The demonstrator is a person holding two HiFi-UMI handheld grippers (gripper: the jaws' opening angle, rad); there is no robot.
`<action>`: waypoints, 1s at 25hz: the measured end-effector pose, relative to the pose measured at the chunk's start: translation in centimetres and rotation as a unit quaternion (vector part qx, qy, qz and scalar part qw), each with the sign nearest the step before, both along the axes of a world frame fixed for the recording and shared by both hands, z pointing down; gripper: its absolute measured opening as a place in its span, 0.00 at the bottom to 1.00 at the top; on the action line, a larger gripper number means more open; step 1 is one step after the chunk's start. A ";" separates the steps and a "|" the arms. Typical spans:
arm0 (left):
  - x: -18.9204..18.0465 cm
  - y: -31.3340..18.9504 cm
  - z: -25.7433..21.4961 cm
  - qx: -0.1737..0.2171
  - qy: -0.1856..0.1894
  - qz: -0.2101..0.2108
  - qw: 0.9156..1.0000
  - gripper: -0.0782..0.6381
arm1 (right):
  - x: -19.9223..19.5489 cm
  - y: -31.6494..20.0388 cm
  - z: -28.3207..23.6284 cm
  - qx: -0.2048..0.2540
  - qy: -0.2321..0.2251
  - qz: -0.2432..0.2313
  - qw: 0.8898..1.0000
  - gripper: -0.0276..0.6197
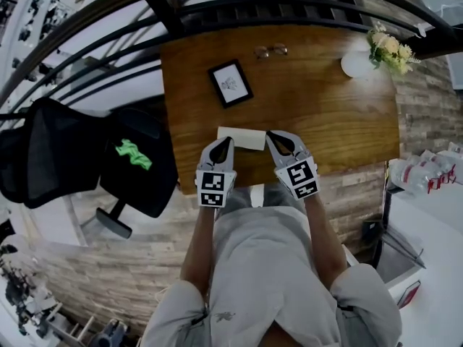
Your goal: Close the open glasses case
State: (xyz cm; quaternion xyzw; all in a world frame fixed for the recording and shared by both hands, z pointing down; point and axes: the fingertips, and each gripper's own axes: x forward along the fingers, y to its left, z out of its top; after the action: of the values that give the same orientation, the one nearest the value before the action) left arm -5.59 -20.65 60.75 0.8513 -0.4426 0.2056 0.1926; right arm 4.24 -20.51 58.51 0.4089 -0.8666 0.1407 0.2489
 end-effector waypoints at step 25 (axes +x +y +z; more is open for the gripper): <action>-0.9 -0.3 -18.4 0.211 0.038 0.033 0.976 0.14 | 0.9 0.7 -17.5 0.200 -0.061 0.058 0.976 0.05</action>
State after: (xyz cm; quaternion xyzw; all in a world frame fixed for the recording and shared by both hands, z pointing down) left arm -6.54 -20.97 42.32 0.8940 -0.4401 0.0817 0.0186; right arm 5.17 -19.79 40.97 0.4907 -0.8655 0.0030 0.1002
